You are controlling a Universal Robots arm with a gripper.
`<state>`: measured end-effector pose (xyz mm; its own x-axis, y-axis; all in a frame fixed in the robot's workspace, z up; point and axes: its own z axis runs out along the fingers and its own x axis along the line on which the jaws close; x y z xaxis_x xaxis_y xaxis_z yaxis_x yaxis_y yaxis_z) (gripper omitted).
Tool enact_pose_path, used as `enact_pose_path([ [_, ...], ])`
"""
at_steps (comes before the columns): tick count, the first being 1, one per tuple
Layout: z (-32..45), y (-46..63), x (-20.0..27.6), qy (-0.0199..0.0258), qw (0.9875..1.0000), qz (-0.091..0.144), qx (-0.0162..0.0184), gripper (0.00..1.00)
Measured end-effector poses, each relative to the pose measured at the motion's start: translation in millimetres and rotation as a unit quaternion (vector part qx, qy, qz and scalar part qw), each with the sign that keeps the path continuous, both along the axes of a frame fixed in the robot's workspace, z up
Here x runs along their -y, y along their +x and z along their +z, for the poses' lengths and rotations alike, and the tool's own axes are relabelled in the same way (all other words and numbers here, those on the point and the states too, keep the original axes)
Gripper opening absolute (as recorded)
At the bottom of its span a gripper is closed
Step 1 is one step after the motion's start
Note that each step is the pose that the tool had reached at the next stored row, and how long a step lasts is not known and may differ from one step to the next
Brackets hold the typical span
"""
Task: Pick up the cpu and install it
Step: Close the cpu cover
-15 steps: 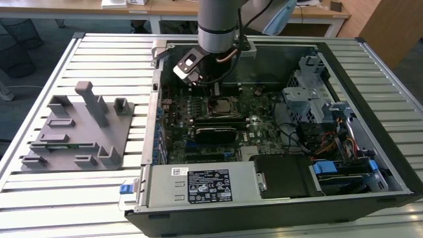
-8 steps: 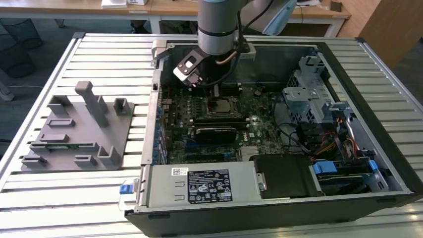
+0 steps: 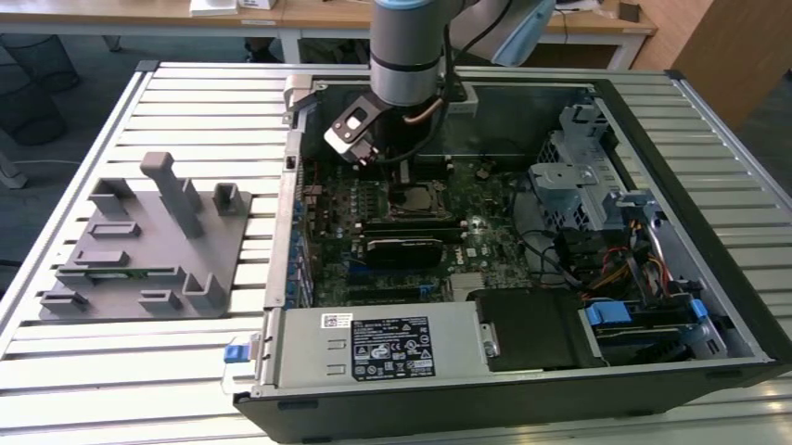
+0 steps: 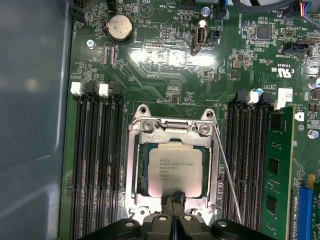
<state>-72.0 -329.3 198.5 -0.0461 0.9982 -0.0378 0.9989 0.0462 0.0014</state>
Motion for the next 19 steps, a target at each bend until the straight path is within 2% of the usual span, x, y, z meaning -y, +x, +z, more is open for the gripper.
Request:
enact_pose_path([
  [3,-1.2,0.0,0.0,-0.0001,1.0,0.0,-0.0011,0.11],
  [8,-0.8,0.1,-0.1,0.0013,1.0,0.0,-0.0008,0.11],
  [19,7.8,0.0,-0.1,0.0016,1.0,0.0,-0.0009,0.11],
])
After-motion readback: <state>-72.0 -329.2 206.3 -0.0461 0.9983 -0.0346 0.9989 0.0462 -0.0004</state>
